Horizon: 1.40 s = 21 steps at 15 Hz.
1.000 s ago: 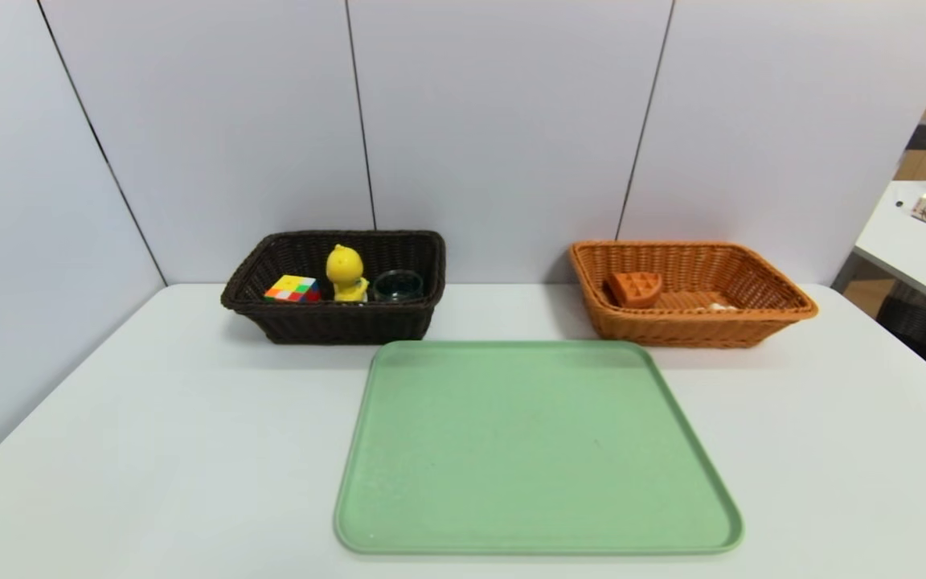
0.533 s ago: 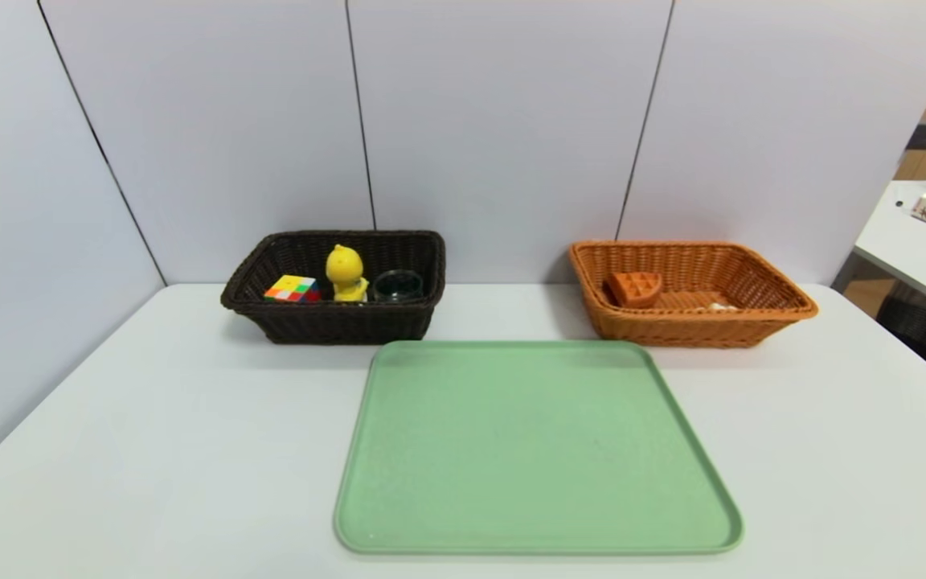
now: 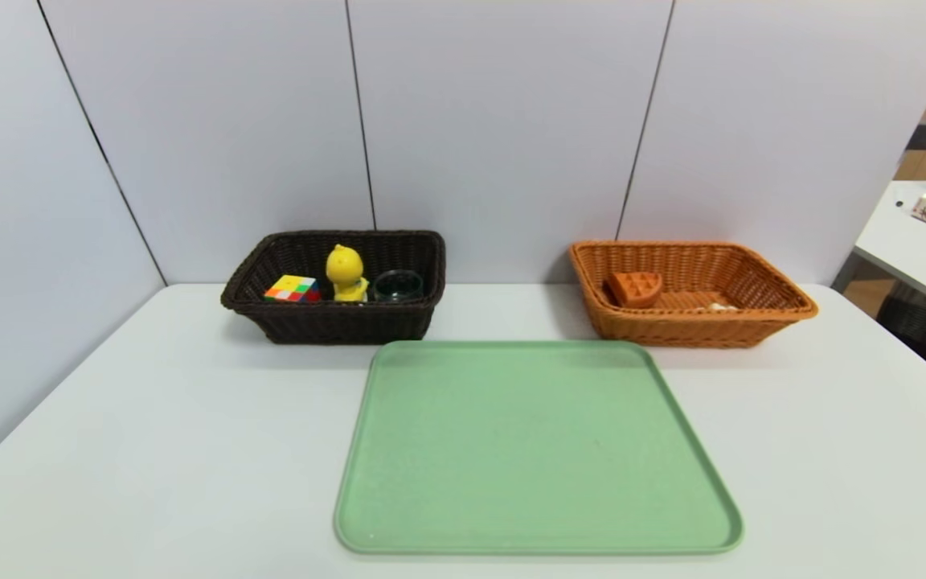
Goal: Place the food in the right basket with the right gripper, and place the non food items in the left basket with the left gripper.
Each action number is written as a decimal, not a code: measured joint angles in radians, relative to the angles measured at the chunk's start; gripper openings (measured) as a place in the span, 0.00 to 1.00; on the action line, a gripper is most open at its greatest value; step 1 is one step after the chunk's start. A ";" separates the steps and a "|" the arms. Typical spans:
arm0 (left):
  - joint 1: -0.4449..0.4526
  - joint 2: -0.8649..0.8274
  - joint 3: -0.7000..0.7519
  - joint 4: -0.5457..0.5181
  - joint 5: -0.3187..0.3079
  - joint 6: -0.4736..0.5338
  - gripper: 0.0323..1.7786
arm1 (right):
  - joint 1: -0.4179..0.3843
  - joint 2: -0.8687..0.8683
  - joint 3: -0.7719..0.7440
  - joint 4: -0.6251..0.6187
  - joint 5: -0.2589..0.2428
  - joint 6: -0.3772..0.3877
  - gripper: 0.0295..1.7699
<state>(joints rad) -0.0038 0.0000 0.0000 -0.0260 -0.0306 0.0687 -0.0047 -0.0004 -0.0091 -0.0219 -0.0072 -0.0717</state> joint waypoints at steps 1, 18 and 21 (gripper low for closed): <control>0.000 0.000 0.000 0.000 0.000 0.000 0.95 | 0.000 0.000 0.004 0.017 0.003 0.006 0.96; -0.001 0.000 0.000 -0.021 0.010 -0.039 0.95 | 0.000 0.000 0.009 0.014 0.008 0.069 0.96; -0.001 0.000 0.000 -0.021 0.009 -0.039 0.95 | 0.000 0.000 0.009 0.014 0.006 0.048 0.96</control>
<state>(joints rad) -0.0047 0.0000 0.0000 -0.0470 -0.0215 0.0302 -0.0043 -0.0009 0.0000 -0.0077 -0.0009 -0.0234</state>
